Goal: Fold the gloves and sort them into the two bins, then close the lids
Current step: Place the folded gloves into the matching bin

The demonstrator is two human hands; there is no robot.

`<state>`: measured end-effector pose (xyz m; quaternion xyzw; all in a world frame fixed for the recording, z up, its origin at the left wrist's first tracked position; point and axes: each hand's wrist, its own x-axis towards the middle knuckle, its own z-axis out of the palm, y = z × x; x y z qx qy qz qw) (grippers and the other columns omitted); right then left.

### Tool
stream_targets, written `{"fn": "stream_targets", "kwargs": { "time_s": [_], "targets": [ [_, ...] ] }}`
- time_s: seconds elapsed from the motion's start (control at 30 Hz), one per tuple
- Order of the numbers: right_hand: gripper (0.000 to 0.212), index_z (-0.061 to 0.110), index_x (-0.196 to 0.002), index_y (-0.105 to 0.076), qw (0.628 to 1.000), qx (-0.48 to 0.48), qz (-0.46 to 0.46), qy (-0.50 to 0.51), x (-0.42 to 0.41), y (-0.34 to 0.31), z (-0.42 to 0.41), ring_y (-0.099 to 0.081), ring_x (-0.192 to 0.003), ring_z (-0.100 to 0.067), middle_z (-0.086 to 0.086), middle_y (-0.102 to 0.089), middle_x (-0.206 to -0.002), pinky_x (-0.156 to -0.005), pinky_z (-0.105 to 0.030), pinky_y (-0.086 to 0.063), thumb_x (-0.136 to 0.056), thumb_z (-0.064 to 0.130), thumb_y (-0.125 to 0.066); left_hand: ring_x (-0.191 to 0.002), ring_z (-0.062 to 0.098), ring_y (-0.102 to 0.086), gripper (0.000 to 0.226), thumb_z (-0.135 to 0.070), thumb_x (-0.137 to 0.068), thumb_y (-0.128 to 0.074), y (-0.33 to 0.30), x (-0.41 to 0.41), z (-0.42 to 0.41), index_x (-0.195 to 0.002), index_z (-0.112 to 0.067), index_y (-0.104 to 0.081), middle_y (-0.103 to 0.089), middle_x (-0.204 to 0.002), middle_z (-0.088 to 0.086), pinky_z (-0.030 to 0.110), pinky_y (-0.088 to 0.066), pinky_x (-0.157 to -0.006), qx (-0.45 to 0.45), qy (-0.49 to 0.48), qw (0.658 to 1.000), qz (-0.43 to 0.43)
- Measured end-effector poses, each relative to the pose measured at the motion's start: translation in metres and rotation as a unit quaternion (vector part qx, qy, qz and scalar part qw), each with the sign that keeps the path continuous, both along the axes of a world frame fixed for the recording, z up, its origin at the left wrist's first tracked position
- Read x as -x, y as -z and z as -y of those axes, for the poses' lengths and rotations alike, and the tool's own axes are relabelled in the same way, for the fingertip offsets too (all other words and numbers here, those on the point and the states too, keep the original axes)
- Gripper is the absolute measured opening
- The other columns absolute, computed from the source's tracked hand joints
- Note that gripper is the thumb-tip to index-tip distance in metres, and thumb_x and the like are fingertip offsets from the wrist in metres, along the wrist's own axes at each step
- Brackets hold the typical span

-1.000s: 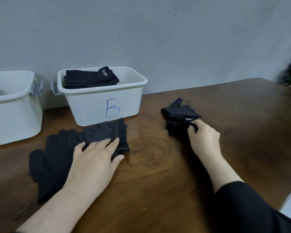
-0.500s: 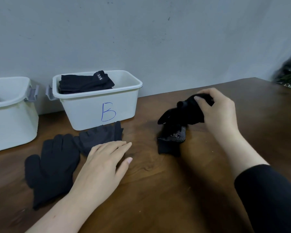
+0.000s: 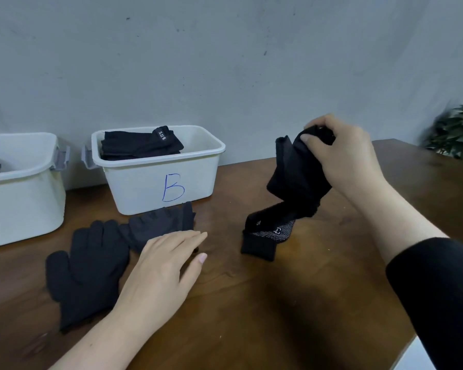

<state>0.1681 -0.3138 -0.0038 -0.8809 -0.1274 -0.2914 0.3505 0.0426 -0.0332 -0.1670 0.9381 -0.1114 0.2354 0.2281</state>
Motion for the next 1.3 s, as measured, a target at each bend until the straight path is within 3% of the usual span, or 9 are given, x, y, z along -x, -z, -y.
{"fn": "stream_targets", "kwargs": {
  "time_s": [0.2, 0.37, 0.5, 0.63, 0.73, 0.77, 0.8, 1.07, 1.3],
  "targets": [
    [0.005, 0.029, -0.096, -0.072, 0.989, -0.016, -0.099, -0.104, 0.024, -0.017, -0.022, -0.070, -0.086, -0.009, 0.008, -0.074, -0.091, -0.077, -0.030, -0.056, -0.091, 0.029, -0.074, -0.131, -0.017, -0.035, 0.049, -0.063, -0.094, -0.040, -0.016, 0.008, 0.011, -0.138, -0.047, -0.050, -0.050, -0.138, -0.031, 0.019, -0.027, -0.114, 0.191, 0.004, 0.981, -0.024],
    [0.004, 0.025, -0.096, -0.073, 0.968, -0.043, -0.166, -0.186, 0.046, -0.006, -0.056, -0.073, -0.082, -0.014, 0.004, -0.076, -0.088, -0.071, -0.025, -0.058, -0.092, 0.025, -0.073, -0.125, -0.018, -0.044, 0.056, -0.059, -0.084, -0.058, -0.034, 0.008, 0.030, -0.135, -0.061, -0.035, -0.053, -0.134, -0.035, 0.014, -0.035, -0.106, 0.392, 0.059, 0.910, -0.117],
    [0.001, 0.027, -0.093, -0.073, 0.956, -0.039, -0.199, -0.213, 0.052, 0.010, -0.079, -0.074, -0.084, -0.019, 0.005, -0.077, -0.086, -0.080, -0.041, -0.060, -0.092, 0.026, -0.073, -0.119, -0.001, -0.059, 0.033, -0.036, -0.095, -0.065, -0.043, 0.007, 0.041, -0.127, -0.040, -0.062, -0.067, -0.124, -0.021, 0.035, -0.046, -0.108, 0.453, 0.092, 0.873, -0.152],
    [0.013, 0.037, -0.104, -0.068, 0.963, -0.031, -0.193, -0.188, 0.055, 0.025, -0.083, -0.068, -0.086, 0.000, 0.014, -0.073, -0.092, -0.076, -0.026, -0.054, -0.092, 0.042, -0.070, -0.098, 0.007, -0.069, 0.015, -0.031, -0.097, -0.064, -0.043, 0.012, 0.040, -0.105, -0.021, -0.073, -0.075, -0.097, -0.011, 0.032, -0.055, -0.093, 0.539, 0.032, 0.828, -0.150],
    [0.030, 0.033, -0.119, -0.062, 0.975, 0.004, -0.192, -0.115, 0.062, 0.055, -0.074, -0.064, -0.082, 0.001, 0.012, -0.070, -0.095, -0.072, -0.023, -0.048, -0.097, 0.052, -0.056, -0.072, -0.003, -0.040, 0.035, -0.035, -0.093, -0.068, -0.031, 0.022, 0.026, -0.077, -0.014, -0.045, -0.043, -0.072, -0.024, 0.011, -0.033, -0.066, 0.501, -0.047, 0.853, -0.141],
    [0.031, 0.033, -0.120, -0.061, 0.973, 0.033, -0.202, -0.102, 0.066, 0.071, -0.071, -0.063, -0.082, 0.001, 0.012, -0.069, -0.095, -0.074, -0.025, -0.051, -0.099, 0.053, -0.051, -0.106, 0.005, -0.021, 0.050, -0.036, -0.093, -0.069, -0.025, 0.024, 0.020, -0.123, -0.005, -0.043, -0.023, -0.102, -0.008, 0.019, -0.018, -0.087, 0.479, -0.067, 0.862, -0.151],
    [0.031, 0.034, -0.120, -0.061, 0.969, 0.062, -0.218, -0.101, 0.072, 0.089, -0.068, -0.063, -0.085, 0.000, 0.014, -0.068, -0.096, -0.078, -0.026, -0.053, -0.099, 0.053, -0.049, -0.099, 0.004, -0.063, 0.036, -0.035, -0.092, -0.070, -0.022, 0.027, 0.015, -0.120, -0.013, -0.067, -0.071, -0.103, -0.012, 0.015, -0.050, -0.087, 0.461, -0.077, 0.869, -0.161],
    [0.039, 0.025, -0.143, -0.054, 0.953, 0.189, -0.209, -0.111, 0.095, 0.158, -0.060, -0.047, -0.132, -0.012, 0.011, -0.055, -0.141, -0.100, -0.019, -0.034, -0.105, 0.031, -0.052, -0.113, -0.002, -0.059, 0.032, -0.022, -0.098, -0.063, -0.015, 0.048, 0.002, -0.130, -0.026, -0.064, -0.066, -0.123, -0.015, 0.014, -0.048, -0.088, 0.476, -0.094, 0.862, -0.145],
    [0.022, 0.021, -0.117, -0.070, 0.977, 0.158, -0.107, -0.098, 0.082, 0.156, -0.062, -0.059, -0.113, -0.015, 0.010, -0.065, -0.117, -0.092, -0.027, -0.046, -0.101, 0.030, -0.058, -0.098, -0.001, -0.068, 0.019, -0.022, -0.102, -0.056, -0.014, 0.059, -0.007, -0.115, -0.032, -0.066, -0.074, -0.104, -0.020, 0.017, -0.055, -0.079, 0.480, -0.068, 0.861, -0.156]
  ]
}}
